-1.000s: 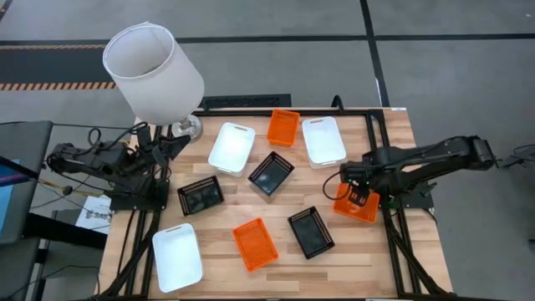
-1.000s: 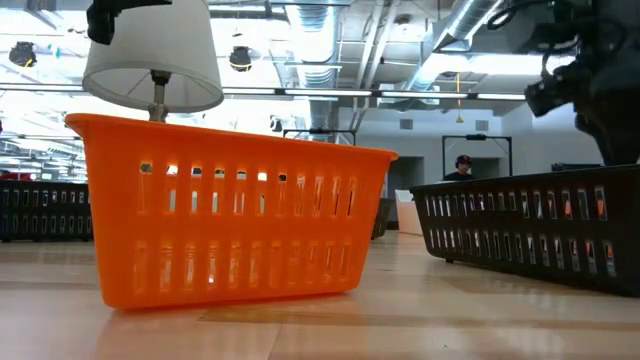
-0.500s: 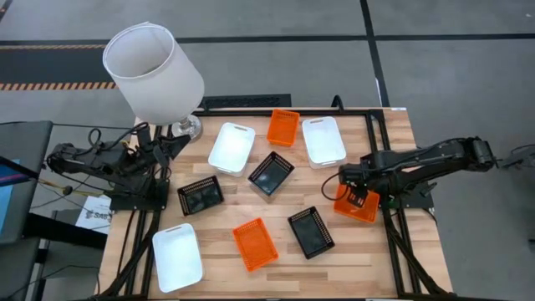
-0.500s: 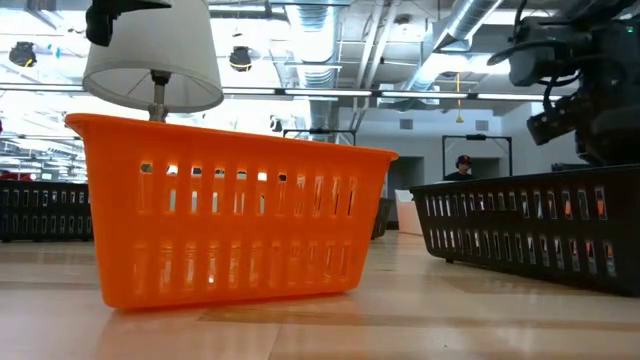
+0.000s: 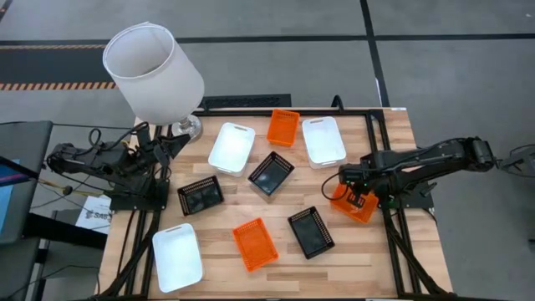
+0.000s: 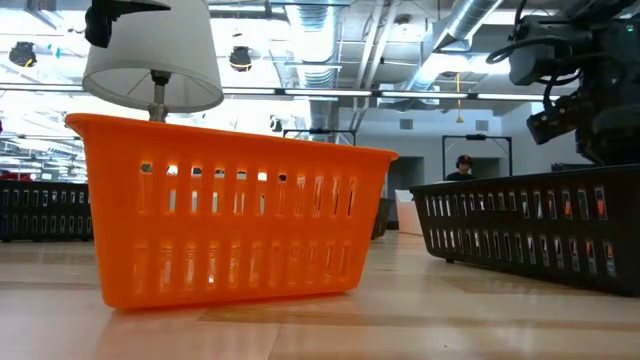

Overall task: Stack baskets by color
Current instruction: Stack the middle orange bin on the top orange bin

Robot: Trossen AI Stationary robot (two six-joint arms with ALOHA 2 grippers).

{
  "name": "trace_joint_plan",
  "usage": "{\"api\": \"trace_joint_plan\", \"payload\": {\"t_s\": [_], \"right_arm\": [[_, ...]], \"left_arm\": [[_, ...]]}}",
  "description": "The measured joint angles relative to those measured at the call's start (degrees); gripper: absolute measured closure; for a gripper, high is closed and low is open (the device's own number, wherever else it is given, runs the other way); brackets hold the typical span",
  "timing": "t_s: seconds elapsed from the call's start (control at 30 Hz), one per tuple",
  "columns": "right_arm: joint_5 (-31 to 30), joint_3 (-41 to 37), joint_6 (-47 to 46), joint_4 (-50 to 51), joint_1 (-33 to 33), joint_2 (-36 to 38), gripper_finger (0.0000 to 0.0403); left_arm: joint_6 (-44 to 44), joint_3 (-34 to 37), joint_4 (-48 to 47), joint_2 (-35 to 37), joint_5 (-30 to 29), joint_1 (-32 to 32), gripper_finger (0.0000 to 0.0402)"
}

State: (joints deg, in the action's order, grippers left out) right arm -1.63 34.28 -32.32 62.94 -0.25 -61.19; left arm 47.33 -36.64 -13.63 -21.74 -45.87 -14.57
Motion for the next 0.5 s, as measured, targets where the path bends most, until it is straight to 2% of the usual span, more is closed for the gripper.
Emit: {"api": "trace_joint_plan", "payload": {"t_s": [0.27,0.5], "right_arm": [[0.0,1.5,-5.2,0.4,0.3,0.1,0.0396],[-0.1,10.7,-5.8,2.9,0.2,0.1,0.04]], "left_arm": [[0.0,0.0,0.0,0.0,0.0,0.0,0.023],[0.1,0.0,0.0,0.0,0.0,0.0,0.023]]}}
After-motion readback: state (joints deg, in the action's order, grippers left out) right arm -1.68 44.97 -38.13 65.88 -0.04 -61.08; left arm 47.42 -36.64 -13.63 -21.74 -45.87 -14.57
